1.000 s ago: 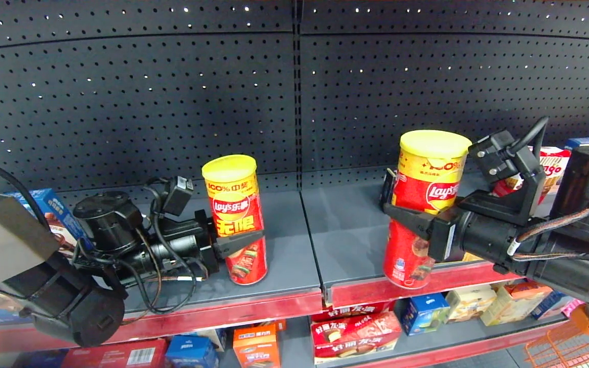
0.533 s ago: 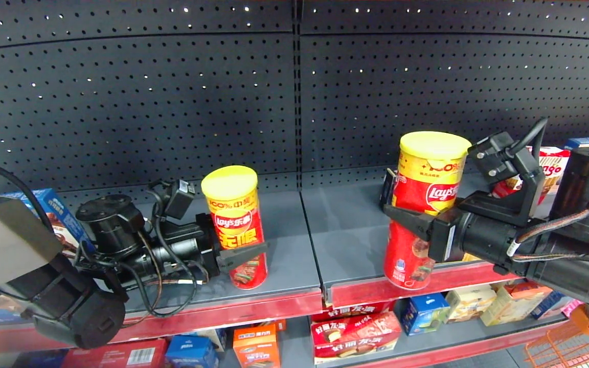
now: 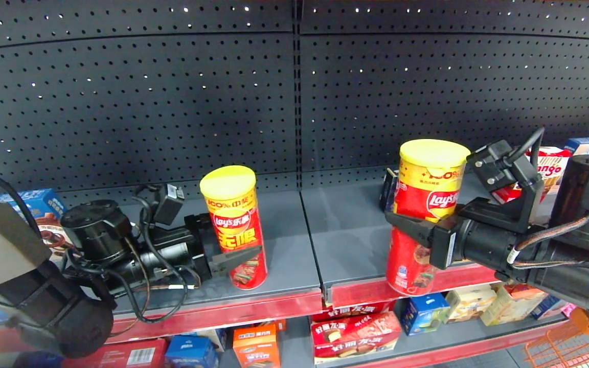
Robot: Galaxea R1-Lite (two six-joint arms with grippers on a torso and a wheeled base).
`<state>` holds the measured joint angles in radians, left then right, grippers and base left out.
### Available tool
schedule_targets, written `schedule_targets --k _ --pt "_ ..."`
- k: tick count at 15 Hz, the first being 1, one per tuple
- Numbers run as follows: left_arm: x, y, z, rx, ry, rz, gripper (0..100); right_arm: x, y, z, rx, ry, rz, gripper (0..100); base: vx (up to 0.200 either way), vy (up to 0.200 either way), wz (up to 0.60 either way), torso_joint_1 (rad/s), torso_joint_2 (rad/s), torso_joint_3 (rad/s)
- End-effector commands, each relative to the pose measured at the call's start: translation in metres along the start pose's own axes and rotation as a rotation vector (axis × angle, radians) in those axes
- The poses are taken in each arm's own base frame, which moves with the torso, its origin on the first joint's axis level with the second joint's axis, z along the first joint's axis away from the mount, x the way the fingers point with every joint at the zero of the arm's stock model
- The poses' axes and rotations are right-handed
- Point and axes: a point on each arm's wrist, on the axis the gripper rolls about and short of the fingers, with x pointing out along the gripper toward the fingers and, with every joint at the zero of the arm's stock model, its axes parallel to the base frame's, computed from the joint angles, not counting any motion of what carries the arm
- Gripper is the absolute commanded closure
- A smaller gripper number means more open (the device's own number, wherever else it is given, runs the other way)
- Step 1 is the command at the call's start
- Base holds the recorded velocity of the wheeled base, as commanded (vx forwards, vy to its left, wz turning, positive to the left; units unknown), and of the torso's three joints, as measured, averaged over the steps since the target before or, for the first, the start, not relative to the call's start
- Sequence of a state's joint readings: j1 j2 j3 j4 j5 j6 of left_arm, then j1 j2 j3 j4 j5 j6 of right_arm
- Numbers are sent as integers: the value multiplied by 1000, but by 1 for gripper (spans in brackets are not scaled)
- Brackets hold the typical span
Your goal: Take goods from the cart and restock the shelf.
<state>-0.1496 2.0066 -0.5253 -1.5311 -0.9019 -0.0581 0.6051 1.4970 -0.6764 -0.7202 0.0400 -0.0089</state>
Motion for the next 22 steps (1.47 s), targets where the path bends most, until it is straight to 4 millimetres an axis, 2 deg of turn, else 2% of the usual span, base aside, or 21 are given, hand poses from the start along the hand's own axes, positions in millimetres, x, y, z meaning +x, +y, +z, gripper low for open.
schedule_targets --k 1,8,9,14,15,18,20,22 --pt "-13 -2 5 18 -16 47 0 -1 -1 -1 0 1 -2 100 0 0 0 0 0 0" --pt "-37 -24 21 25 -27 71 0 -1 -1 -2 0 7 -2 100 0 0 0 0 0 0" --pt "-43 -34 28 5 -41 70 0 -1 -4 -3 2 10 -14 100 0 0 0 0 0 0" --pt "-67 -57 41 10 -61 98 0 -1 -6 -4 3 13 -24 100 0 0 0 0 0 0" --pt "-78 -65 41 7 -61 141 0 -1 -8 -4 4 13 -31 100 0 0 0 0 0 0" --pt "-88 -75 40 -8 -70 282 0 -1 -9 -4 4 15 -34 100 0 0 0 0 0 0" --pt "-97 -87 48 -8 -124 417 0 1 -9 -2 4 7 -39 100 0 0 0 0 0 0" --pt "-107 -97 48 -18 -136 559 0 7 -11 5 3 -14 -62 100 0 0 0 0 0 0"
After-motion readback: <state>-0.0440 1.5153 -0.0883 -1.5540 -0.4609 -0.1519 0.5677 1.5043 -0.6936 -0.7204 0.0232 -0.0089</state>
